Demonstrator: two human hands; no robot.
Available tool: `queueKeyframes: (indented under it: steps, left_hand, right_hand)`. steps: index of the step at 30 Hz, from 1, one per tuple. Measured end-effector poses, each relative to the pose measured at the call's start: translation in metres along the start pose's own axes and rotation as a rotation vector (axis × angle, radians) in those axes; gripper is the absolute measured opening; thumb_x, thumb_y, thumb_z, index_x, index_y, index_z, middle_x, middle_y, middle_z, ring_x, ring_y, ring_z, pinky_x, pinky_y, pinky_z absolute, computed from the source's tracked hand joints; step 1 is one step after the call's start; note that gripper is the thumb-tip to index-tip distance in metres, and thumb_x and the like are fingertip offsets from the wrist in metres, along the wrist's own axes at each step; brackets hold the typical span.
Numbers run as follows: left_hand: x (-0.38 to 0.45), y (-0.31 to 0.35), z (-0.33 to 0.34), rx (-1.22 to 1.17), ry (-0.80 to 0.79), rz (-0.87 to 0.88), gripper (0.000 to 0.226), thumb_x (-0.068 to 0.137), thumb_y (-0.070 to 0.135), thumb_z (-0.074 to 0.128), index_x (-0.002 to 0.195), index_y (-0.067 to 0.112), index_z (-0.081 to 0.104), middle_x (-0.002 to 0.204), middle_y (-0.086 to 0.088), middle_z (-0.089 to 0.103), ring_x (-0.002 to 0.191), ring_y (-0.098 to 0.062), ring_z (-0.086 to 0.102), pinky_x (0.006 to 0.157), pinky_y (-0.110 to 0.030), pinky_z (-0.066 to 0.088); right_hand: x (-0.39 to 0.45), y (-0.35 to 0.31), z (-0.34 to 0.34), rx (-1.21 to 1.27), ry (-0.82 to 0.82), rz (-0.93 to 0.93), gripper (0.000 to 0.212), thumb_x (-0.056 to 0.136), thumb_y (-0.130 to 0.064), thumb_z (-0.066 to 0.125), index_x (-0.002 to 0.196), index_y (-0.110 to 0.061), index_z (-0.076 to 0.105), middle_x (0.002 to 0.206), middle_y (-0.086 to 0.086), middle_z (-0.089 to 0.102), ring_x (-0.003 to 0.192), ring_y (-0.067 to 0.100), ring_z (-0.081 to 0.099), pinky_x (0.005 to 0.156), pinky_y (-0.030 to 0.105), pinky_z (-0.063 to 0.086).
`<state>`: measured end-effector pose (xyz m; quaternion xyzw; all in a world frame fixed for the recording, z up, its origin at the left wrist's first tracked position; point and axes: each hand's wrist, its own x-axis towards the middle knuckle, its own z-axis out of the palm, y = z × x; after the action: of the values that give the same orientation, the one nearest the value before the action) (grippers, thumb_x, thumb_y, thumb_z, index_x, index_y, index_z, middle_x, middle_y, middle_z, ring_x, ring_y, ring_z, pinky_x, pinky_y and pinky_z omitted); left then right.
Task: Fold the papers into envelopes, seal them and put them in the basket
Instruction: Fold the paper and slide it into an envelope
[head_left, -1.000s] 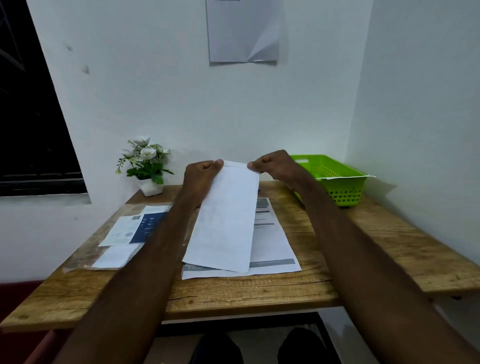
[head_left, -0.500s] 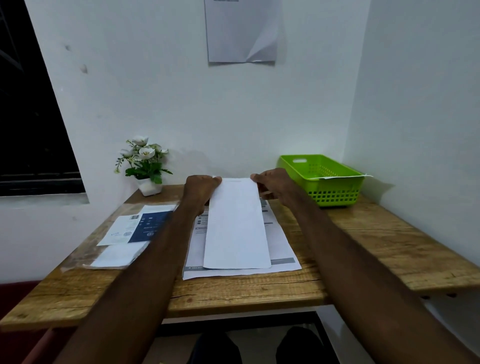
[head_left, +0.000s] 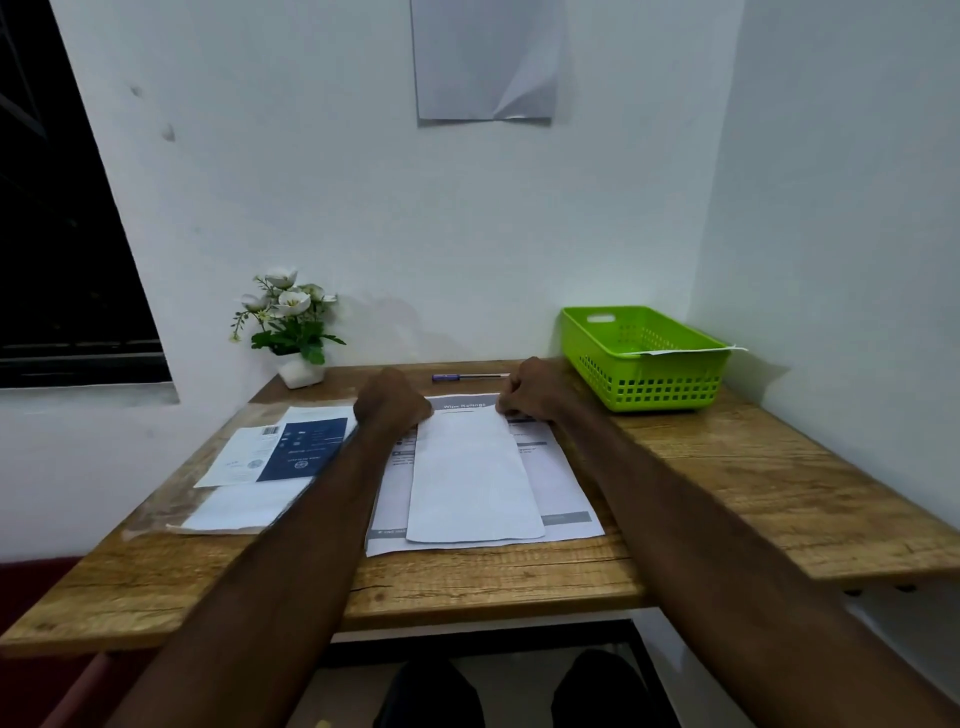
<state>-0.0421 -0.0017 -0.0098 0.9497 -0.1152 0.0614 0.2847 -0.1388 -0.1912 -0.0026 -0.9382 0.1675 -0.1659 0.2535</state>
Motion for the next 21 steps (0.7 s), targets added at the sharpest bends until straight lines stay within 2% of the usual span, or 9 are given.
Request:
queueKeyframes:
  steps: [3,4,7,9,12,15,18,21]
  left_hand:
    - [0.002,-0.001,0.0,0.068,0.025,-0.019,0.047,0.072,0.03,0.088,0.11,0.01,0.069,0.118,-0.01,0.07,0.108,-0.03,0.068,0.07,-0.032,0.049]
    - [0.004,-0.001,0.001,0.081,0.04,-0.021,0.046,0.074,0.028,0.088,0.111,0.01,0.069,0.119,-0.01,0.07,0.109,-0.03,0.068,0.07,-0.032,0.049]
    - [0.009,-0.001,-0.001,0.084,0.137,-0.052,0.035,0.084,0.023,0.08,0.114,0.01,0.069,0.121,-0.012,0.07,0.11,-0.032,0.068,0.076,-0.035,0.053]
    - [0.011,-0.005,-0.005,0.063,0.224,-0.061,0.026,0.09,0.021,0.074,0.114,0.01,0.072,0.119,-0.013,0.071,0.11,-0.033,0.068,0.082,-0.039,0.055]
    - [0.019,-0.015,-0.009,0.028,0.293,0.047,0.023,0.09,0.019,0.075,0.112,0.017,0.077,0.118,-0.01,0.07,0.108,-0.032,0.067,0.087,-0.041,0.057]
    - [0.027,-0.026,-0.01,0.01,0.281,0.124,0.029,0.092,0.021,0.075,0.121,0.025,0.074,0.124,-0.01,0.061,0.111,-0.034,0.064,0.091,-0.042,0.055]
    - [0.028,-0.029,-0.007,0.125,0.216,0.164,0.033,0.099,0.029,0.064,0.132,0.03,0.067,0.129,-0.011,0.058,0.116,-0.035,0.06,0.094,-0.042,0.053]
    - [0.028,-0.031,-0.004,0.218,0.193,0.224,0.031,0.102,0.029,0.057,0.131,0.03,0.068,0.127,-0.012,0.062,0.115,-0.034,0.06,0.09,-0.04,0.052]
  right_hand:
    - [-0.002,-0.003,0.0,0.018,-0.012,-0.008,0.009,0.074,-0.009,0.078,0.082,-0.008,0.079,0.075,0.011,0.076,0.072,0.021,0.071,0.074,0.038,0.061]
    - [-0.003,-0.004,0.0,0.026,-0.018,-0.012,0.013,0.074,-0.007,0.077,0.086,-0.013,0.08,0.073,0.006,0.075,0.072,0.02,0.072,0.073,0.035,0.06]
    - [-0.003,-0.008,-0.001,-0.064,-0.039,-0.053,0.024,0.075,-0.009,0.073,0.091,-0.024,0.083,0.059,-0.014,0.064,0.07,0.011,0.065,0.069,0.025,0.053]
    - [-0.002,-0.011,-0.001,-0.129,-0.054,-0.065,0.026,0.077,-0.01,0.07,0.091,-0.028,0.084,0.055,-0.018,0.058,0.072,0.007,0.06,0.067,0.022,0.048]
    - [-0.001,-0.012,-0.001,-0.168,-0.06,-0.074,0.027,0.079,-0.012,0.068,0.092,-0.03,0.084,0.058,-0.016,0.057,0.076,0.007,0.058,0.068,0.021,0.045]
    - [-0.001,-0.01,-0.001,-0.151,-0.056,-0.085,0.028,0.08,-0.012,0.067,0.093,-0.03,0.084,0.062,-0.014,0.062,0.073,0.007,0.057,0.066,0.02,0.041]
    - [0.001,-0.008,0.001,-0.135,-0.045,-0.093,0.029,0.08,-0.01,0.066,0.093,-0.028,0.084,0.083,-0.006,0.077,0.067,0.004,0.054,0.066,0.02,0.04]
    - [0.001,-0.007,0.003,-0.135,-0.035,-0.102,0.028,0.081,-0.011,0.065,0.093,-0.027,0.084,0.091,-0.004,0.079,0.071,0.005,0.057,0.066,0.021,0.042]
